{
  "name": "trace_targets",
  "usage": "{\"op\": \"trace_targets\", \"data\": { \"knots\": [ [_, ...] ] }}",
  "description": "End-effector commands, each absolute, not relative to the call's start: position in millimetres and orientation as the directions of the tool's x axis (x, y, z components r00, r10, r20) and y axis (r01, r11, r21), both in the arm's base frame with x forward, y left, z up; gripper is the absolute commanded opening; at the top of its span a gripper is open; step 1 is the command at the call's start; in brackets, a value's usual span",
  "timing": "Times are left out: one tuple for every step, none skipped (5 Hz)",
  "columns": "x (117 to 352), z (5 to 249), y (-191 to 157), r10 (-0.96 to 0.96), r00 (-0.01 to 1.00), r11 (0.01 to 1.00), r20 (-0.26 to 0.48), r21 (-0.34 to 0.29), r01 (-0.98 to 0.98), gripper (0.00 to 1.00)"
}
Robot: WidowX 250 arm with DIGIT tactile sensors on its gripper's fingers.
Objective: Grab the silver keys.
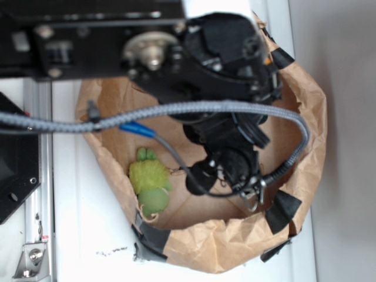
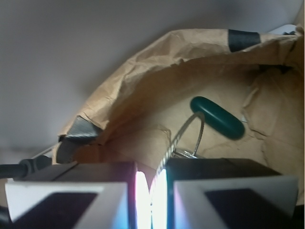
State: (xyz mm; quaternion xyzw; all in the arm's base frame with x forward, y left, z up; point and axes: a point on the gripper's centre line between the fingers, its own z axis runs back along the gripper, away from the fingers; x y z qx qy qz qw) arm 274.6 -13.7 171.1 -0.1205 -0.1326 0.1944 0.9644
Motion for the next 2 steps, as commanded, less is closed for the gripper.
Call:
{"op": "trace_targets", "data": {
  "knots": [
    [275.3, 184.7, -2.8, 0.427, 0.891, 0.894, 0.154, -0.216, -0.392, 0.00],
    [275.6, 191.3, -1.4, 0.467, 0.860, 0.877, 0.207, -0.230, -0.421, 0.00]
  ]
}}
